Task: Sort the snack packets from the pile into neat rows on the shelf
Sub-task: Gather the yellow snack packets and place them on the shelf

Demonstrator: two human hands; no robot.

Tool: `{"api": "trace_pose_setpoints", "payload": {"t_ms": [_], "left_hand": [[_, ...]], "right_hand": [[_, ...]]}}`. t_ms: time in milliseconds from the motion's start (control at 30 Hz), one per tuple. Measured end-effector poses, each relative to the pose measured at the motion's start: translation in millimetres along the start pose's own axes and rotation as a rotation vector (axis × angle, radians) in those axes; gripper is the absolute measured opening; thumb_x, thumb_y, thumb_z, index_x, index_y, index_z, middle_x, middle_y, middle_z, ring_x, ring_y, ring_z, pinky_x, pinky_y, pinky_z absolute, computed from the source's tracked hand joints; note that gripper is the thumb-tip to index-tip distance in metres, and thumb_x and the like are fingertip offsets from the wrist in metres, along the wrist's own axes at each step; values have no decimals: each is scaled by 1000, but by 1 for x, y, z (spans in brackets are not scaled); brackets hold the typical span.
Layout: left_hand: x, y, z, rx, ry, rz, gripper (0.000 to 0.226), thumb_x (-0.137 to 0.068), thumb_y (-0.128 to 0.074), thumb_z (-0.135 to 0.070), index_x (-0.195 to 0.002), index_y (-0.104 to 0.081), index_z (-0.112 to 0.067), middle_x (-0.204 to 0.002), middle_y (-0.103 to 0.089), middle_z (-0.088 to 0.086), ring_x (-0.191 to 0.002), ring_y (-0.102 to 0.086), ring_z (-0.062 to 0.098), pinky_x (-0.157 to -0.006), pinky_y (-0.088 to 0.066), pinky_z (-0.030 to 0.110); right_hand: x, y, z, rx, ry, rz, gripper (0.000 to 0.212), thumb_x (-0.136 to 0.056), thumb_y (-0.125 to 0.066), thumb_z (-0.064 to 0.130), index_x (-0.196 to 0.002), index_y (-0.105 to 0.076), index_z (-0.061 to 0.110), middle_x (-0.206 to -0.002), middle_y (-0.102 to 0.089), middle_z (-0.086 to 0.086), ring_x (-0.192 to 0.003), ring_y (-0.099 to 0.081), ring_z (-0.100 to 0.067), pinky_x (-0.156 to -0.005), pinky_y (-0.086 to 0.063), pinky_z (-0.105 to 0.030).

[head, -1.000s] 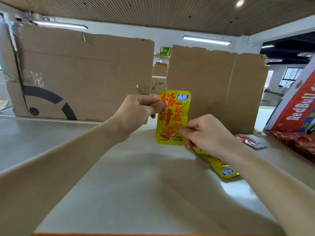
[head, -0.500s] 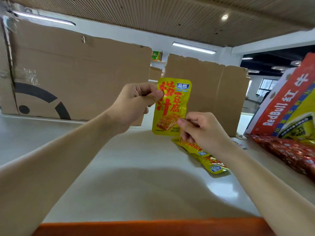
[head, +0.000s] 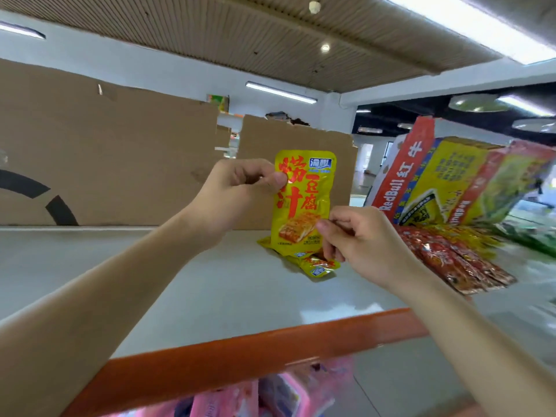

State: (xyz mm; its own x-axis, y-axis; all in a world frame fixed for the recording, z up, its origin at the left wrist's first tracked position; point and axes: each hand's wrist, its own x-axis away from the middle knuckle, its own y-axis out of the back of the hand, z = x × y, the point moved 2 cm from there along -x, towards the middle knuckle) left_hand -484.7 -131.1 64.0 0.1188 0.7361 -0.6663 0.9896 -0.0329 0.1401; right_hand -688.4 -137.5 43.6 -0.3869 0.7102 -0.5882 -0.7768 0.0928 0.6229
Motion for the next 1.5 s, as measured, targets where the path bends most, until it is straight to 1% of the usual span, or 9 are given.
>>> {"api": "trace_pose_setpoints", "payload": {"t_ms": [167,267,367,500,733,900,1067,1333,1500], "left_hand": [[7,-41,-17,-38,-49,80,25,-94,-63,-10,-70,-60,-8,-62,-51,-6,-57,-43,4,-54,-35,11],[7,-73,-25,-67,-87,93,22,-88,-61,-22,-70,-59,-8,-71,-48,8,-66,-43,15,-57,-36,17],[8,-111,-32,-63,-110,104,22,-88,-60,-22,-66,-58,-17,-66,-44,5,-62,-39,17,-56,-36,24],[15,-167,-36,-113,-152,141,28,-88,-61,-26,-61,-58,-30,-63,-44,-1,-62,-36,21,-58,-31,29],[23,-265,-41,-136,-134,179,24,-95,-64,-11,-73,-62,-3,-56,-45,-14,-56,-37,1,-57,-32,15],[34,-333,-51,-96,-105,202,25,-96,-62,-12,-73,-59,-3,-63,-49,17,-61,-42,14,-56,-37,22],[40,-392,-56,-73,-91,220,31,-96,-62,-11,-66,-54,-14,-58,-40,-13,-58,-33,7,-57,-29,21],[46,-470,-64,-83,-134,305,33,-97,-61,-14,-65,-51,-18,-57,-41,-14,-57,-34,5,-57,-29,19],[56,-510,-57,-33,-71,308,35,-96,-61,-14,-63,-52,-19,-57,-37,-11,-55,-32,4,-54,-27,19]], "right_hand": [[40,34,-1,41,-5,-20,41,-98,-57,17,-58,-59,9,-52,-61,2,-48,-52,-24,-54,-43,-38],[62,54,-8,61,-12,-49,42,-98,-56,18,-58,-58,10,-51,-60,4,-44,-49,-12,-50,-40,-28],[88,80,-19,105,-27,-98,42,-97,-58,17,-56,-58,9,-48,-58,10,-43,-50,-8,-53,-35,-16],[126,118,-41,158,-85,-143,42,-95,-60,15,-54,-57,9,-46,-57,14,-43,-51,-5,-54,-35,-15],[198,182,-69,54,-240,-187,37,-97,-58,14,-63,-57,-1,-53,-61,-2,-48,-49,-11,-54,-40,-25],[239,225,-86,70,-317,-223,38,-97,-57,11,-60,-56,2,-55,-61,-10,-46,-47,-11,-54,-39,-32],[276,267,-104,154,-359,-220,39,-96,-57,11,-59,-56,-2,-49,-56,-1,-41,-42,-3,-50,-33,-15],[330,319,-133,230,-435,-255,37,-97,-57,16,-62,-56,1,-48,-59,5,-41,-46,-4,-50,-36,-24],[354,340,-146,227,-470,-251,35,-96,-57,11,-62,-56,2,-52,-60,-5,-43,-54,-5,-49,-39,-18]]}}
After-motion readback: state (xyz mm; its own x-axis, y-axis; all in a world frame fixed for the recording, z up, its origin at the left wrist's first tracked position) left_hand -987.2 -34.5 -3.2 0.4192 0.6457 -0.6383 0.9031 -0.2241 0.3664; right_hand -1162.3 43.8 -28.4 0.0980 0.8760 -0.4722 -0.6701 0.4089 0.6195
